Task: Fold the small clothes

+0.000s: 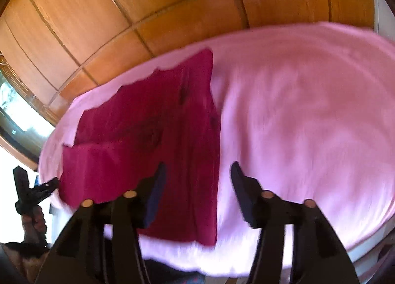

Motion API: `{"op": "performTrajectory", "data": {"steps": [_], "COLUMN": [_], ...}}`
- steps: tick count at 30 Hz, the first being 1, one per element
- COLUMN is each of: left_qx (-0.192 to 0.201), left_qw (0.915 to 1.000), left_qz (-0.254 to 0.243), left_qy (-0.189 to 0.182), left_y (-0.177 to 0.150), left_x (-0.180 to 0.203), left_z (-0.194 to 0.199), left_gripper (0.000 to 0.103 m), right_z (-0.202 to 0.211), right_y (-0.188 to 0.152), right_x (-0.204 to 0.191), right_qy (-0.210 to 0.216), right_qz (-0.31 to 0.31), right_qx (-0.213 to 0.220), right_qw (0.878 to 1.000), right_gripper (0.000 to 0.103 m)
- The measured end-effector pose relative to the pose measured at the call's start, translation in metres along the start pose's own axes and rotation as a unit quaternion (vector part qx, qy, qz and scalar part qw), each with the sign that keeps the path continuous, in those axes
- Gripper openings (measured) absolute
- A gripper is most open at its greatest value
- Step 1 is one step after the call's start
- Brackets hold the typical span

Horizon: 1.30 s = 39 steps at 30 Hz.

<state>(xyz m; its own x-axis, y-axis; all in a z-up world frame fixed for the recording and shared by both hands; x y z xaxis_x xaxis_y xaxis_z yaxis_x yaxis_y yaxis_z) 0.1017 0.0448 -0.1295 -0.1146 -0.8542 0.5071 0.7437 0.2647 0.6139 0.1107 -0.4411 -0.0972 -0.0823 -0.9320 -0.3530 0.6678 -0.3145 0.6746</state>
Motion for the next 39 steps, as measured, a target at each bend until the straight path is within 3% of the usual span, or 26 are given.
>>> {"op": "performTrajectory", "data": {"steps": [6,7,8,9,10,18,22,29,34,39], "left_qx": [0.005,0.003,0.002,0.007,0.017,0.065,0.096,0.126,0.108,0.073], "left_qw": [0.9995,0.9995,0.9993,0.9989,0.998,0.9954,0.9928,0.9898,0.9917,0.9924], "left_qz": [-0.031,-0.031,-0.036,-0.046,-0.06,-0.069,-0.069,-0.066,-0.057,-0.047], "left_qy": [0.004,0.003,-0.002,0.003,0.014,-0.012,-0.018,0.0,0.04,0.087], "left_y": [0.027,0.027,0.029,0.029,0.031,0.041,0.063,0.134,0.166,0.175], "left_x": [0.014,0.018,0.023,0.023,0.025,0.035,0.043,0.049,0.035,0.015], "left_z": [-0.038,-0.043,-0.048,-0.048,-0.046,0.004,0.017,-0.025,-0.079,-0.132], "left_gripper": [0.042,0.036,0.021,0.014,0.008,0.006,0.006,0.006,0.006,0.006], "right_z": [-0.041,-0.047,-0.051,-0.051,-0.049,0.011,0.011,-0.064,-0.12,-0.178], "right_y": [0.018,0.017,0.016,0.015,0.015,0.041,0.071,0.127,0.152,0.145], "right_x": [-0.008,-0.01,-0.012,-0.013,-0.014,-0.029,-0.035,-0.025,-0.011,0.008], "right_qy": [-0.013,-0.015,-0.017,-0.021,-0.021,0.015,0.039,0.019,-0.017,-0.061], "right_qz": [0.046,0.049,0.056,0.064,0.071,0.056,0.025,-0.016,-0.032,-0.045], "right_qx": [-0.001,-0.006,-0.011,-0.012,-0.014,0.039,0.071,0.078,0.072,0.036], "right_qw": [0.999,0.999,0.998,0.998,0.997,0.998,0.996,0.997,0.997,0.996], "right_gripper": [0.055,0.046,0.03,0.023,0.008,0.006,0.006,0.006,0.006,0.006]}}
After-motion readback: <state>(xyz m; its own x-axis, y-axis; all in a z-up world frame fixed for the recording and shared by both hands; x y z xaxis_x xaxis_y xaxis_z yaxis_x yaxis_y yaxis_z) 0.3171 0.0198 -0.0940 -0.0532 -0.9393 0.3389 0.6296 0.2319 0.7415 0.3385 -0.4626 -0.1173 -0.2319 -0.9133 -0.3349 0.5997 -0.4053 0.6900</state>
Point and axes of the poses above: each gripper's, at about its wrist camera, not at the fingertips, and z roughly against the way its jaws point, x to its right, y to its top, the point moved 10 cm from there along -z, roughly the way its jaws point, and after that the axes turned 9 degrees about x, right-handed, at the moved point
